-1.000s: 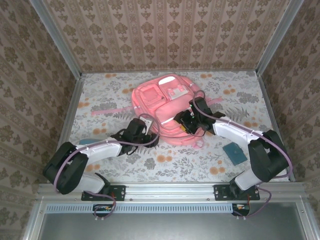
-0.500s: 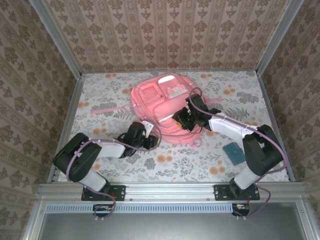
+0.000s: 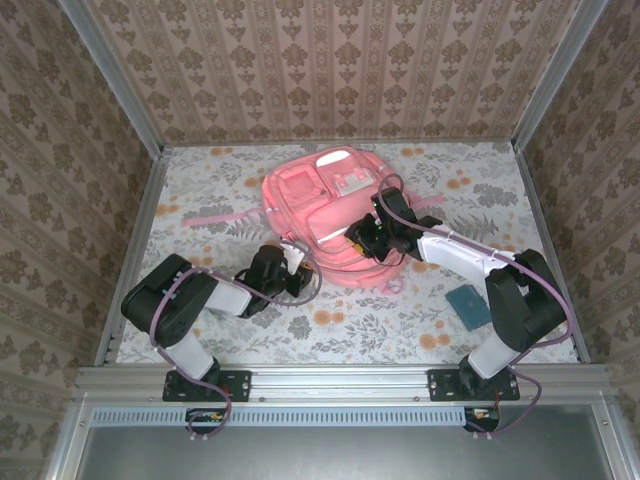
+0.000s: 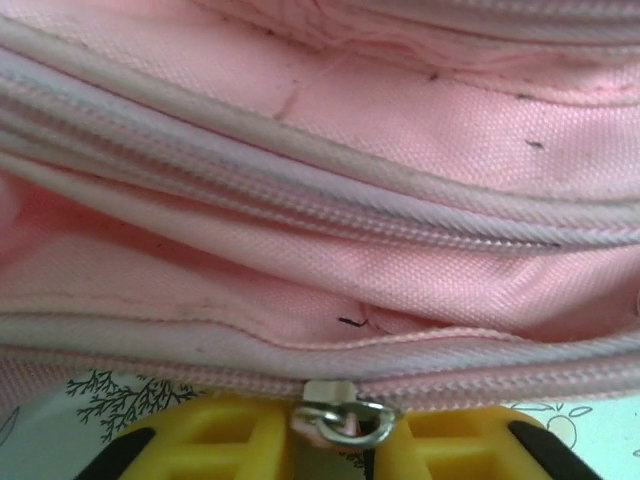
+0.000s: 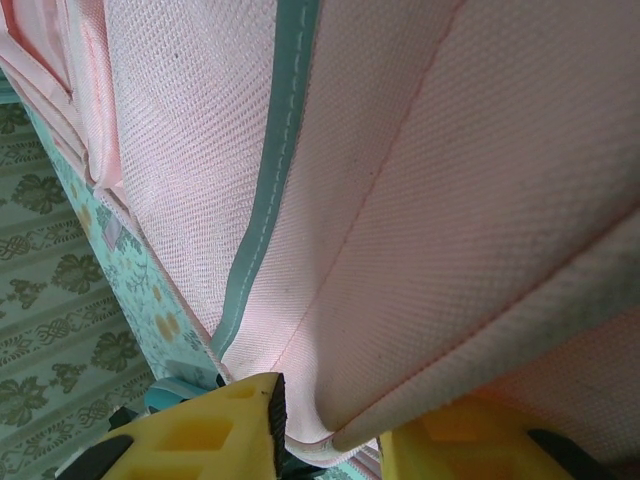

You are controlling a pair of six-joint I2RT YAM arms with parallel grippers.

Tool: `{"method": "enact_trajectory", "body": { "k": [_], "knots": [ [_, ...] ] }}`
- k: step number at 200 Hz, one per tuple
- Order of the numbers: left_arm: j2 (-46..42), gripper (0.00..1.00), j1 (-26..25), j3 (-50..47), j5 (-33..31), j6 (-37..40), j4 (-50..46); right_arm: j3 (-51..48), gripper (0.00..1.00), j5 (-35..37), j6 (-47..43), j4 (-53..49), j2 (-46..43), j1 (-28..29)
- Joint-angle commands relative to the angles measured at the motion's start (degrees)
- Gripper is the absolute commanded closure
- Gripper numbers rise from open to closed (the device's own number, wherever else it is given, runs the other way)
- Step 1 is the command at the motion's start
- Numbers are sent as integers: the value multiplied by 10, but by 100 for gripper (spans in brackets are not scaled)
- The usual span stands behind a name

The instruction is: Pack books, pencil case, and school supplies into a backpack

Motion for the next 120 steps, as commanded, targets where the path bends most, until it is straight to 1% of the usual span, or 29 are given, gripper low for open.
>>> {"method": "enact_trajectory", "body": {
  "k": [1,35,61,93,120],
  "knots": [
    [-14,86,4,0,2,12,22,18,70,20,-8,5,2,1],
    [-53,100,2,-19,13,9,1,27,74,29,-7,11,13,1],
    [-82,100,1,-29,32,0,-29,31,77,56,-3,16,17,0],
    [-104,100,-13,-37,37,0,-65,34,81,78,6,29,21,1],
    [-116,100,-26,-35,58,-4,-83,30,83,93,18,41,25,3]
  ]
}}
